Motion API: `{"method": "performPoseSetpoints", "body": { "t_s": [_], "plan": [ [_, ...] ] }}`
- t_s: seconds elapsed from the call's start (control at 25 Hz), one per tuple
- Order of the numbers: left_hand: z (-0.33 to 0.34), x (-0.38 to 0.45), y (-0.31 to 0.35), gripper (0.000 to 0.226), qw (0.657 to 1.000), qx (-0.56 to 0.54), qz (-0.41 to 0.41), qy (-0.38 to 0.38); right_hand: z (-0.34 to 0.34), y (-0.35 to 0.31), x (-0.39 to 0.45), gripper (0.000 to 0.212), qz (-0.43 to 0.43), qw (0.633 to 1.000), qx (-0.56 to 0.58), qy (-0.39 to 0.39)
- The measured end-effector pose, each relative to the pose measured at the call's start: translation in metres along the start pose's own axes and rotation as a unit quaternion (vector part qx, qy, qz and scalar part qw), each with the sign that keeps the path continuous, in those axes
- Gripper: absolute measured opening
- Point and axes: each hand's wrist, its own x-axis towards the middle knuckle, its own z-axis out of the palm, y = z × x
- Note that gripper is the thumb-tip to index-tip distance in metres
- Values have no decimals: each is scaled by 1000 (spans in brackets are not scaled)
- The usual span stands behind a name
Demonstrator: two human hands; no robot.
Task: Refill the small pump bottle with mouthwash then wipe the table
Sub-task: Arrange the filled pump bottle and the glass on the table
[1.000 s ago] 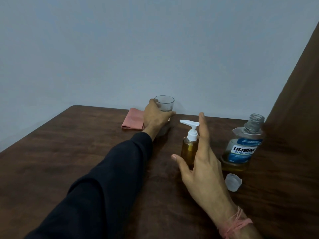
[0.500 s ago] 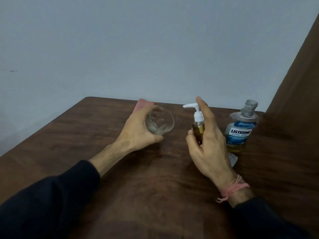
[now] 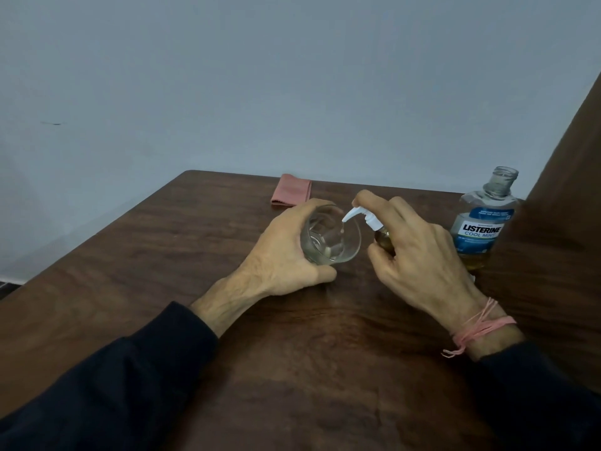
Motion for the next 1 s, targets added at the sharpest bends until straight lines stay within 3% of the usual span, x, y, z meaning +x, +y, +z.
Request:
{"method": "performPoseSetpoints", "body": {
  "t_s": [0.24, 0.4, 0.8, 1.0],
  "plan": [
    [1, -1, -2, 91, 1000, 2, 10, 3, 5, 0, -1, 76, -9, 997, -43, -61],
    [2, 0, 1, 94, 1000, 13, 12, -7, 6, -2, 1, 84, -15, 998, -53, -27],
    [5, 0, -10, 99, 992, -104, 11, -75, -6, -7, 1, 88, -73, 997, -38, -6],
    [7, 0, -8, 94, 997, -72, 27, -19, -9, -11, 0, 85, -81, 996, -25, -34]
  ]
}}
